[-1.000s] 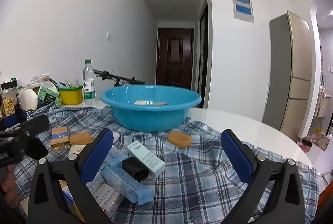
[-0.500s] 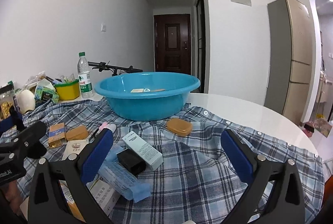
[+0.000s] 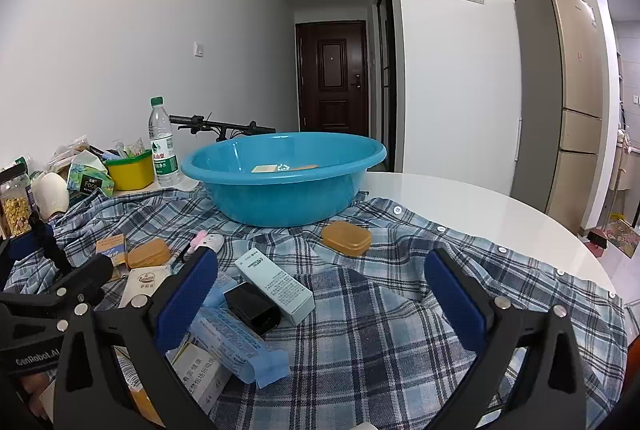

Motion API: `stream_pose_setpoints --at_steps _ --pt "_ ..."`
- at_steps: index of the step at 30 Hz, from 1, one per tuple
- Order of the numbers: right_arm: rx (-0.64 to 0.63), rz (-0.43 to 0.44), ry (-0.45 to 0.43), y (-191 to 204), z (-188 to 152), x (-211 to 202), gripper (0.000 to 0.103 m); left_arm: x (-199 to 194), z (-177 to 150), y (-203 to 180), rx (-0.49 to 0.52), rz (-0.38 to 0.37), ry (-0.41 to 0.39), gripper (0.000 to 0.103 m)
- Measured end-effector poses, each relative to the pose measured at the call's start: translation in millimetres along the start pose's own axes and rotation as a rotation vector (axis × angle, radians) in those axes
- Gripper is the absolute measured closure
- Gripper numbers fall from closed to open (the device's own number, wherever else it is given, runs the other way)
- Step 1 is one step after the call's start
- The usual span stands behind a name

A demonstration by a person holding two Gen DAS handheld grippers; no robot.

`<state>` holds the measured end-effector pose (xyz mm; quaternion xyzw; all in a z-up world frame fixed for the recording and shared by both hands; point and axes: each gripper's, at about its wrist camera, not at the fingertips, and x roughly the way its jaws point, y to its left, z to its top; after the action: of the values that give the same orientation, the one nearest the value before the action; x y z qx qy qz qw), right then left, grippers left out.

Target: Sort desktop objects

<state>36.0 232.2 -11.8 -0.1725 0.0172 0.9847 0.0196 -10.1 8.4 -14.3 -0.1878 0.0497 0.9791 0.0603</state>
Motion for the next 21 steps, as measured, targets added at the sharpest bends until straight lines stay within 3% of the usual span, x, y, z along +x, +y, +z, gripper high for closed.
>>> stream_pose_setpoints --at_steps 13,21 --pt "0.012 0.001 0.009 -3.3 0.5 0.5 0.0 -20.9 -0.1 27.4 -0.131 -0.017 -0.104 0.0" --pt "0.019 0.001 0.018 -4.2 0.4 2.8 0.0 -25.7 0.5 31.1 -0.142 -0.033 -0.122 0.0"
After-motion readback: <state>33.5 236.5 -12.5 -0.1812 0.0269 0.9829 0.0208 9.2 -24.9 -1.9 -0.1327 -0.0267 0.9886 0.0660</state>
